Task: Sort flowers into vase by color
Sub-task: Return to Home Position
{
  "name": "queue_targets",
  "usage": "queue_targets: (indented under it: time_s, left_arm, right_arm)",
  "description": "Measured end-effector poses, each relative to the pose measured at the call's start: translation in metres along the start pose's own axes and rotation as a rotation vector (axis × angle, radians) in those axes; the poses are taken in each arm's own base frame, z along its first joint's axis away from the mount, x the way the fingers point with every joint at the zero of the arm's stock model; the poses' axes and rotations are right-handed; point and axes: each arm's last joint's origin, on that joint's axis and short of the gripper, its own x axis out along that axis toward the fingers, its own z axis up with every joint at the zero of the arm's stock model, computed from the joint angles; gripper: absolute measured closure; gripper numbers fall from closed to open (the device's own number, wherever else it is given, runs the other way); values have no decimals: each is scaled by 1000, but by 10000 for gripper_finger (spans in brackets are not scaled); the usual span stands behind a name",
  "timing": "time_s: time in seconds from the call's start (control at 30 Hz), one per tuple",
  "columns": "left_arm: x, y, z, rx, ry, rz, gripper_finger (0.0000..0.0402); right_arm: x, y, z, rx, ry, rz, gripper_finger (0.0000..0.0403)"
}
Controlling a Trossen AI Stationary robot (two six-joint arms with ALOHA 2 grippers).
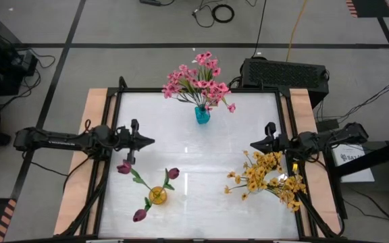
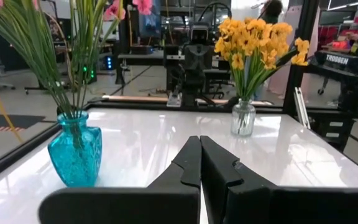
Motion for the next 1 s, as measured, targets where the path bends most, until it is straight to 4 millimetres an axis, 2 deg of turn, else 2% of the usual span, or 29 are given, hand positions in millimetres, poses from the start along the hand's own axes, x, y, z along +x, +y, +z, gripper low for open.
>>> queue_targets:
  time_s: [0.57, 1.0]
  left_arm:
    - [-3, -4, -9, 16, 36, -54, 402]
    - [-19, -4, -8, -2, 34, -32, 402]
  right_arm:
    - [0, -1, -8, 4, 84, -24, 403]
    - [-1, -1, -13, 17, 129, -28, 403]
